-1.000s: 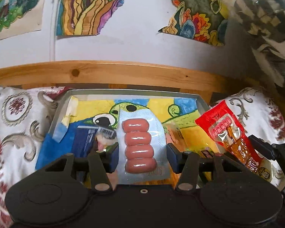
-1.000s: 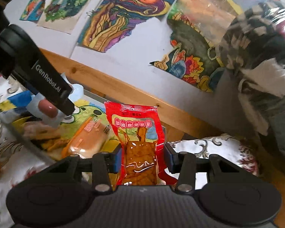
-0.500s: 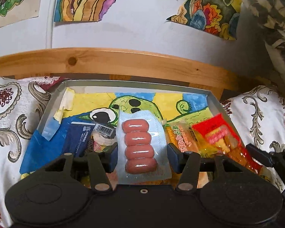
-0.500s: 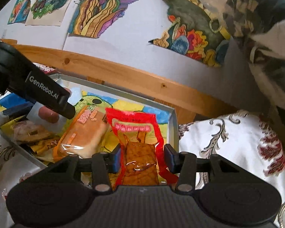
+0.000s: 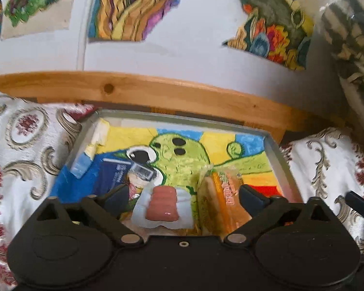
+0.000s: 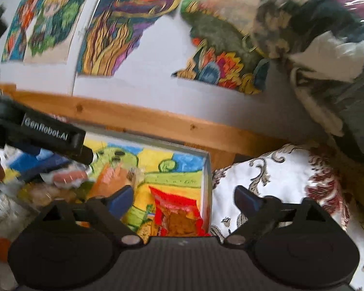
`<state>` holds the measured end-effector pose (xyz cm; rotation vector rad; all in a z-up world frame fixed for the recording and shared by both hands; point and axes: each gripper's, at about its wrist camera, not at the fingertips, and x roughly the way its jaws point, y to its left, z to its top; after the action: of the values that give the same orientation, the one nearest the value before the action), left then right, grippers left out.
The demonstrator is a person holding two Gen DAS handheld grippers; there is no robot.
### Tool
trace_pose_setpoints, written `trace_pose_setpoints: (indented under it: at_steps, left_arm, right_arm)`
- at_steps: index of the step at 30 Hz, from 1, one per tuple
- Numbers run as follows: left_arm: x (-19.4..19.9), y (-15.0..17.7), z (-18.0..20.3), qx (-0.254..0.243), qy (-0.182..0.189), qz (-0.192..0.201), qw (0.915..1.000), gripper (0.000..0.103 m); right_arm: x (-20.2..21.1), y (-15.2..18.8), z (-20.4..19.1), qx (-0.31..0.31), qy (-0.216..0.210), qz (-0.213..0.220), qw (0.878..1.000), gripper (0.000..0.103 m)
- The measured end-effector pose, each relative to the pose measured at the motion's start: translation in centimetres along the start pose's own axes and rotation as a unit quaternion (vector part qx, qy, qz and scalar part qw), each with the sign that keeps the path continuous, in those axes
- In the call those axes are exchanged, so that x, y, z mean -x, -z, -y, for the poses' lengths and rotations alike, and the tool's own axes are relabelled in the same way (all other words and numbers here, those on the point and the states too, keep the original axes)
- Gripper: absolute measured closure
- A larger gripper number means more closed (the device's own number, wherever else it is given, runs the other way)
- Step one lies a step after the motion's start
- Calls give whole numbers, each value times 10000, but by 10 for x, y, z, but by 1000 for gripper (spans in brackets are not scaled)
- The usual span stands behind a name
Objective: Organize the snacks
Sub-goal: 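Open the right tool over the tray while the left tool releases the sausage pack, then move both tools back from the tray toward the tangerine and biscuit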
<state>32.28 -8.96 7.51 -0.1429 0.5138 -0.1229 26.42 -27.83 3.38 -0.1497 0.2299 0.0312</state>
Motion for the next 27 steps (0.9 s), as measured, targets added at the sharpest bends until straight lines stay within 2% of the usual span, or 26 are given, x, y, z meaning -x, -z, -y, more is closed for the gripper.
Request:
trace_pose_setpoints:
  at_steps: [3,11,17,27]
  left_arm:
    - [20,-1,1,-31,-7,111,9999,2]
    - [87,6,-7,-115,19,339,9994,1]
    - [137,24,-20,-108,-13,462,9989,1]
    - [198,58,-49,-78,-170,497,9986,1]
  right_arm:
    - [24,-6,5,-180,-66,139,9997,1]
    - [90,-18,2,-417,-188,329,9984,0]
    - [136,-18,-12,-579,-266,388,9972,0]
    - [191,-15,-44,-568,-389,394,9969,0]
